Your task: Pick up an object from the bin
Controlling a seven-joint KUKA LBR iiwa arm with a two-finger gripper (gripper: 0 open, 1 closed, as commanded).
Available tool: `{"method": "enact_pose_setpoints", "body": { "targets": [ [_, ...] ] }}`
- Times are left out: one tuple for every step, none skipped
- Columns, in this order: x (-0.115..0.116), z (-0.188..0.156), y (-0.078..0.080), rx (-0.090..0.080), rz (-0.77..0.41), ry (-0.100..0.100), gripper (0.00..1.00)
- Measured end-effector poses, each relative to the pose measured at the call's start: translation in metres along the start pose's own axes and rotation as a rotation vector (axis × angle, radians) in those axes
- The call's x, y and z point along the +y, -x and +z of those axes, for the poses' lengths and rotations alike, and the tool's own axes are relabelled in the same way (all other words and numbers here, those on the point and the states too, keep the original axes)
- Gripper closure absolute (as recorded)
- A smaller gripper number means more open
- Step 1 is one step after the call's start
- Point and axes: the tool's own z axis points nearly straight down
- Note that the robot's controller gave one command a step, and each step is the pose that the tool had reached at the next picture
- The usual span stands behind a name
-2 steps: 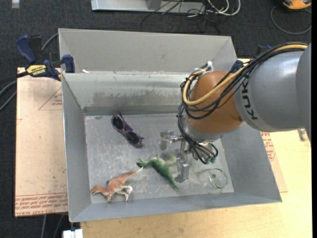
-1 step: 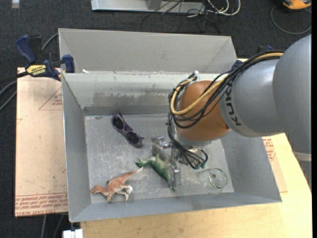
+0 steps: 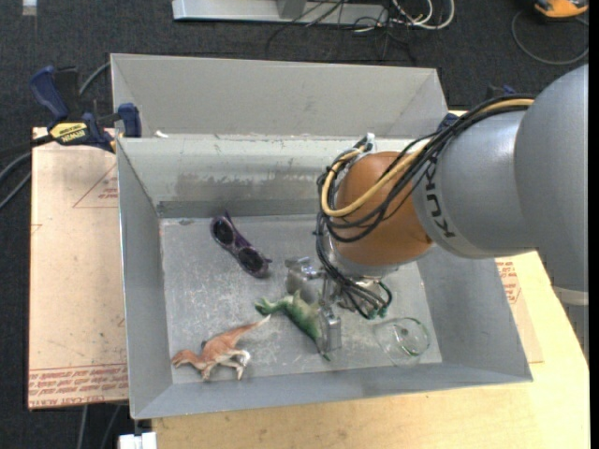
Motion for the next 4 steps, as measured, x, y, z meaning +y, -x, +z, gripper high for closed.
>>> {"method": "enact_pose_setpoints", "body": {
  "targets": [
    [-0.005,-0.098,0.031,-0.005,0.151,0.002,0.00],
    [0.017,-0.037,0.026,-0.002,-0.284,0.001,0.00],
    [0.017,-0.010,-0.054,-0.003,-0.053,0.003,1.00],
    [0.017,-0.010,-0.054,-0.004,-0.052,0.003,1.00]
  ]
}}
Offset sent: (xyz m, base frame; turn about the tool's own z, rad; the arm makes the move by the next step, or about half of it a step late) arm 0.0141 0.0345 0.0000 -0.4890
